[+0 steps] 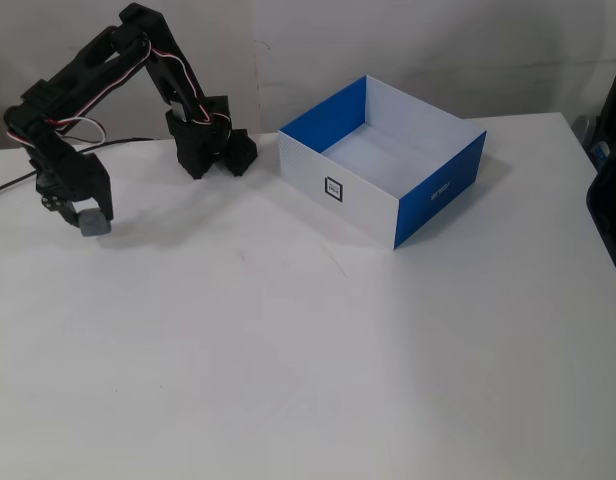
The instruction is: Grasp the gray block and put it in the box.
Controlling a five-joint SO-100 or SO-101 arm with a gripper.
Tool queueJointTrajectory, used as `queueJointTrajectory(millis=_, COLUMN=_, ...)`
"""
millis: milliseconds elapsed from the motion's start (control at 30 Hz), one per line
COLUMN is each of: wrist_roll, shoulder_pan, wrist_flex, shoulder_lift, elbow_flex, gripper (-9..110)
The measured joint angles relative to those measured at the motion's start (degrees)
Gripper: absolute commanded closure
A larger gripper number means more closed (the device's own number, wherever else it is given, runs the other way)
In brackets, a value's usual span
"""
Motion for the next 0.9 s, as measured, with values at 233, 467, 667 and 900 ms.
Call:
queueJointTrajectory(millis=233, wrist_roll=-0.7, shoulder_pan=2.0, wrist_flex=6.1, shoulder_lift=2.9, elbow_flex=-3.8, gripper=101)
queueJointTrajectory(millis=467, wrist_roll=-1.7, shoulder_pan=6.0, wrist_flex=7.9, shoulder_lift=11.0, elbow_flex=-4.0, gripper=101)
queueJointTrajectory(millis=667, wrist_roll=-3.3, shoulder_pan=12.0, wrist_flex=8.3, shoulder_lift=17.1, elbow_flex=-4.0, gripper=101)
queueJointTrajectory(millis=900, wrist_roll=-5.2, shoulder_pan=23.2, wrist_flex=8.3, shoulder_lift=25.8, elbow_flex=-4.0, gripper=101)
